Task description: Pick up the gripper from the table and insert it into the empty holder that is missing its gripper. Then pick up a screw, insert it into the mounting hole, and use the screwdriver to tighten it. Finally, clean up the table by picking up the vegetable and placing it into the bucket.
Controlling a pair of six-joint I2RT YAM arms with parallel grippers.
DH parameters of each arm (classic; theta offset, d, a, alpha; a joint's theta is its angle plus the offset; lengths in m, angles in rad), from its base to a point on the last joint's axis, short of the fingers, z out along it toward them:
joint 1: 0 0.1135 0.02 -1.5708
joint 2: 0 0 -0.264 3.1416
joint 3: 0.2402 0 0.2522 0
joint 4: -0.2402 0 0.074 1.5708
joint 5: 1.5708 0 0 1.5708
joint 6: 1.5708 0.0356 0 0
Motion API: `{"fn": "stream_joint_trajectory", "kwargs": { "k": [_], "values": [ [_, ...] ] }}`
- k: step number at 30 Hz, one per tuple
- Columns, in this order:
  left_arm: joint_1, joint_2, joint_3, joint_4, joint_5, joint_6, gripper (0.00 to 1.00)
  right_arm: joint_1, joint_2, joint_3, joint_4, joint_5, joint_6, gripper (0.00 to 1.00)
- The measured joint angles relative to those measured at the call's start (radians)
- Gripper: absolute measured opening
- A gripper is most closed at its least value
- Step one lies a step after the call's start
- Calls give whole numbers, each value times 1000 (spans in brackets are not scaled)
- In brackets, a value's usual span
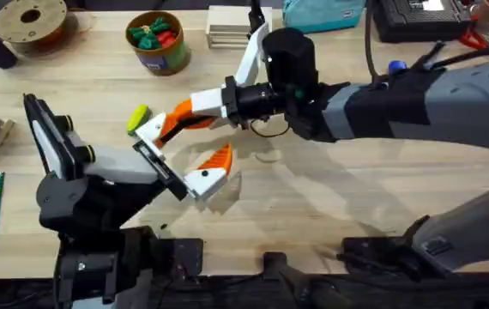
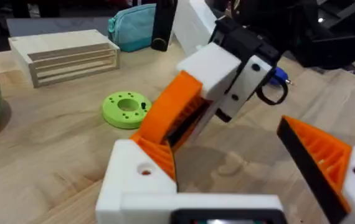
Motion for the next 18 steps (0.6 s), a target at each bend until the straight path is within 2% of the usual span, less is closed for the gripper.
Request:
{"fn": "stream_joint_trajectory", "kwargs": {
  "k": [5,14,18],
  "values": [
    [0,0,0,0,-1,0,986,2,0,0,0,1,1,10],
    [0,0,0,0,-2,1,986,2,0,0,-3,-19,1,117],
    [0,0,0,0,-1,1,986,0,0,0,-4,-30,1,133]
  ]
}}
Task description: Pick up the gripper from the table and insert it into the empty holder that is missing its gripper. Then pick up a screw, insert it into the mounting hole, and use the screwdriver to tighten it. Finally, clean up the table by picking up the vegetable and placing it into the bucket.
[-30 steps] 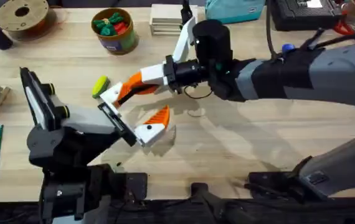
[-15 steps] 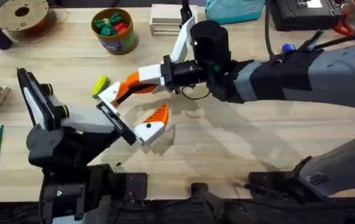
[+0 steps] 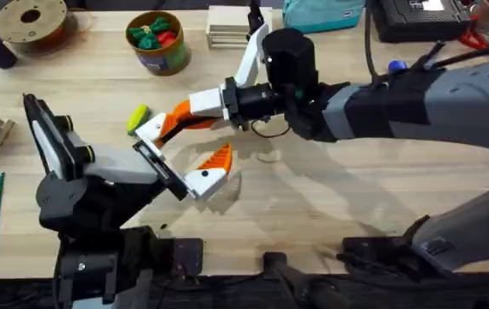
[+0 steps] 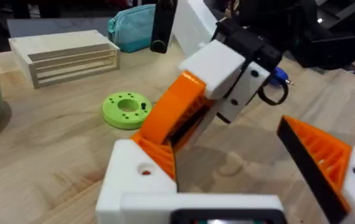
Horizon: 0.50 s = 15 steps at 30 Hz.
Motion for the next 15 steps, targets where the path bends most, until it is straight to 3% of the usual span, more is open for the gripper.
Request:
{"fn": "stream_joint_trajectory", "kwargs": {
  "k": [6,11,12,13,15],
  "values": [
    [0,0,0,0,10,10,986,-11,0,-1,-9,-52,0,204],
    [-1,-2,1,-3,31,28,986,-25,2,-9,-20,-102,1,362],
    [-2,-4,1,-3,34,32,986,-28,4,-10,-20,-112,1,427],
    [-3,-14,1,-4,42,43,986,-35,15,-13,-15,-140,4,638],
    [-3,-15,2,-4,47,51,985,-40,24,-16,-10,-160,8,761]
  ]
}}
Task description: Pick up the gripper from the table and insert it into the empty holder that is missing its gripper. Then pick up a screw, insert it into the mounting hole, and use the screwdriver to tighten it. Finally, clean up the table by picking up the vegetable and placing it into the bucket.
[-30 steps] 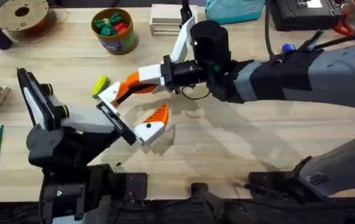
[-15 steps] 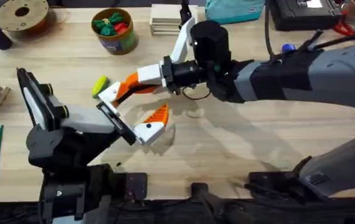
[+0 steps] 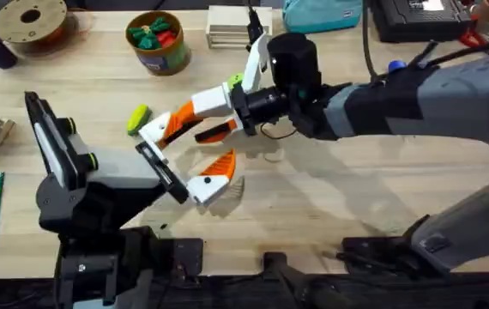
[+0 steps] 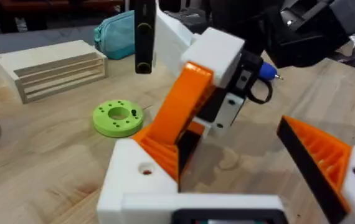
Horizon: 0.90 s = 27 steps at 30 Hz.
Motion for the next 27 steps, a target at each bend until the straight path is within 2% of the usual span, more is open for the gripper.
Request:
{"fn": "stream_joint_trajectory", "kwargs": {
  "k": [3,7,9,10,20,27],
  "values": [
    [-8,0,0,-1,22,9,985,3,9,-5,13,-76,4,822],
    [-21,0,0,-4,41,17,985,15,10,-9,19,-179,12,831],
    [-21,0,0,-4,45,19,985,-2,10,-11,18,-219,15,835],
    [-21,0,0,-5,52,21,985,-46,10,-11,19,-265,19,838],
    [-21,0,0,-5,56,21,985,-211,10,-11,18,-338,-13,842],
    [-21,0,0,-5,56,21,985,-203,10,-11,17,-380,-28,838]
  ]
}}
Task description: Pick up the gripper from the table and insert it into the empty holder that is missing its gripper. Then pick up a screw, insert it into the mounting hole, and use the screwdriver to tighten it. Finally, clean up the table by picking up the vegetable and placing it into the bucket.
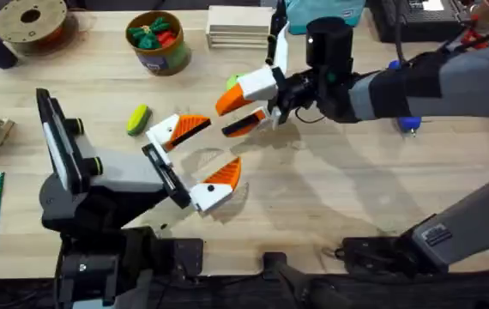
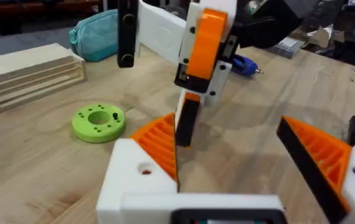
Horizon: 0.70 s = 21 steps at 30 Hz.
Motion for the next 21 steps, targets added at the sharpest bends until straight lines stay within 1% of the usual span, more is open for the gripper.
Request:
{"fn": "stream_joint_trajectory", "kwargs": {
  "k": [2,4,7,9,10,12,21],
  "values": [
    [0,0,0,0,0,0,985,11,0,0,0,-9,-1,822],
    [0,0,0,0,0,0,985,23,0,0,0,-12,-4,739],
    [0,0,0,0,0,0,985,36,0,0,0,-17,-7,372],
    [0,0,0,0,0,0,985,40,0,0,0,-21,-7,70],
    [0,0,0,0,0,0,985,40,0,0,-1,-24,-6,25],
    [0,0,0,0,0,2,985,39,0,0,-1,-33,-9,7],
    [0,0,0,0,0,3,985,39,0,0,0,-31,-91,7]
  ]
}}
